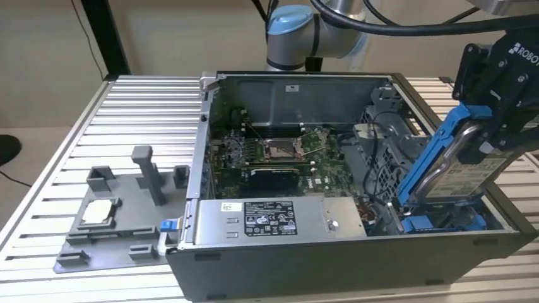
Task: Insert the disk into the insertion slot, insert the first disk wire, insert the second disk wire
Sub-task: 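Insert the disk into the insertion slot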
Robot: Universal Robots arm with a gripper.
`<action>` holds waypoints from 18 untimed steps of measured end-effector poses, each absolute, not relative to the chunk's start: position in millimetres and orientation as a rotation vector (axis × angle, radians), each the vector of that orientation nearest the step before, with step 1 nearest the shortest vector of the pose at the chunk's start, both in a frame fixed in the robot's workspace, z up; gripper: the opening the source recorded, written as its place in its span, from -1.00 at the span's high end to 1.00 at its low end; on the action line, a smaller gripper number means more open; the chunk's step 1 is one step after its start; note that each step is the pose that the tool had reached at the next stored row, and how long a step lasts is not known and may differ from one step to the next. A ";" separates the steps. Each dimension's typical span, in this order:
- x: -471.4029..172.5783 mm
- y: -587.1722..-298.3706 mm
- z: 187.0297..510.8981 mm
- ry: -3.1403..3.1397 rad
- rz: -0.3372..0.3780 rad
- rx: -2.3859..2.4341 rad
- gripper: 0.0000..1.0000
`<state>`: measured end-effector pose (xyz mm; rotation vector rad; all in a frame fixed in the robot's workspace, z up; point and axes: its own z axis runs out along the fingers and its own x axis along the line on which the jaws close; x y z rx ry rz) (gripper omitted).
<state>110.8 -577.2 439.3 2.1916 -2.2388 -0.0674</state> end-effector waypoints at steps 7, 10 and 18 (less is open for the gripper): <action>110.9 -577.3 436.2 -2.240 -0.070 2.193 1.00; 110.9 -577.3 433.5 -2.240 -0.069 2.193 1.00; 110.9 -577.6 427.6 -2.240 -0.070 2.193 1.00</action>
